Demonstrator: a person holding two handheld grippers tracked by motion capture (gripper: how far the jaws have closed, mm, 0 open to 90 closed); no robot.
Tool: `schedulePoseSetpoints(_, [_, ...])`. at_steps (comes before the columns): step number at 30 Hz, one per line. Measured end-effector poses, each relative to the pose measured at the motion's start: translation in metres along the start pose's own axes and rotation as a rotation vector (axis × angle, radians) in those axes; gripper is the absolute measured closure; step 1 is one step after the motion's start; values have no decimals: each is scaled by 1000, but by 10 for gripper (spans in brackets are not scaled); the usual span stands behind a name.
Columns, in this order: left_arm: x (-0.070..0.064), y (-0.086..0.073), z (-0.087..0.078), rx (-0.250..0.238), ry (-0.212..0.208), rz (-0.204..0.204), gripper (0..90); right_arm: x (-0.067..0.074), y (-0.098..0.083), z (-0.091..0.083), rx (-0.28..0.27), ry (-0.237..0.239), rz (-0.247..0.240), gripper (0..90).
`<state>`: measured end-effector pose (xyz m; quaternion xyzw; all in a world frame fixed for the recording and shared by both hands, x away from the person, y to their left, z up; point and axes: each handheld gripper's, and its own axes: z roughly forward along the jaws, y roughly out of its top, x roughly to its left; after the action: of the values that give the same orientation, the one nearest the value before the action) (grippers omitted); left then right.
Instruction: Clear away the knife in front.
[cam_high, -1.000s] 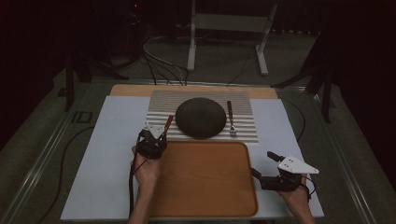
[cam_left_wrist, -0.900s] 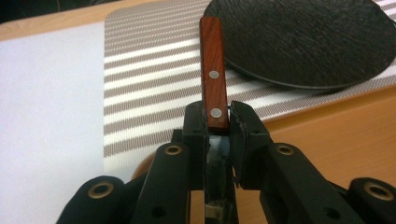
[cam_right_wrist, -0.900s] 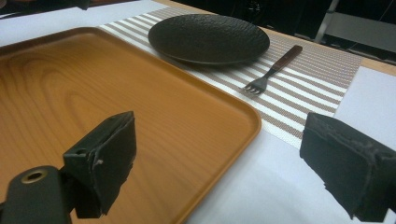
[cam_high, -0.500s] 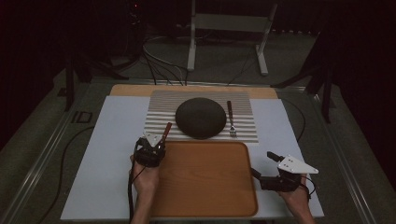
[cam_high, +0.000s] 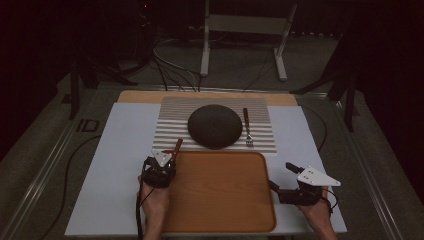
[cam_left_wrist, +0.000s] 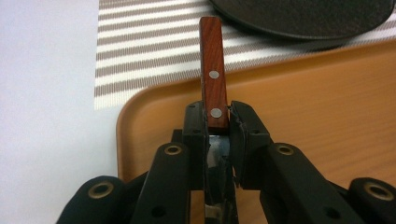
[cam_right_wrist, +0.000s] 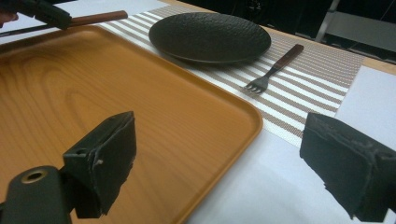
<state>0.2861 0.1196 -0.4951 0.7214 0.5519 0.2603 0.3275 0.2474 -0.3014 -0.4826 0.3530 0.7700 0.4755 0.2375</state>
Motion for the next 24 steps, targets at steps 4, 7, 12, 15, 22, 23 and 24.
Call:
schedulePoseSetpoints(4, [0, -6, -2, 3, 3, -13, 783, 0, 0, 0, 2, 0, -1, 109])
schedulePoseSetpoints(7, [0, -9, -3, 6, 8, -13, 783, 0, 0, 0, 2, 0, -1, 110])
schedulePoseSetpoints(12, [2, -16, -7, 7, 14, -26, 783, 1, 0, 1, 4, 1, -2, 110])
schedulePoseSetpoints(15, [1, -20, -10, 8, 18, -34, 783, 1, 0, 1, 5, 2, -4, 109])
schedulePoseSetpoints(22, [3, -29, -15, 16, 24, -57, 783, 1, 0, 1, 7, 1, -5, 109])
schedulePoseSetpoints(23, [4, -30, -16, 17, 27, -56, 783, 1, 0, 1, 7, 2, -4, 109])
schedulePoseSetpoints(24, [4, -31, -17, 18, 29, -57, 783, 1, 0, 2, 9, 2, -5, 109])
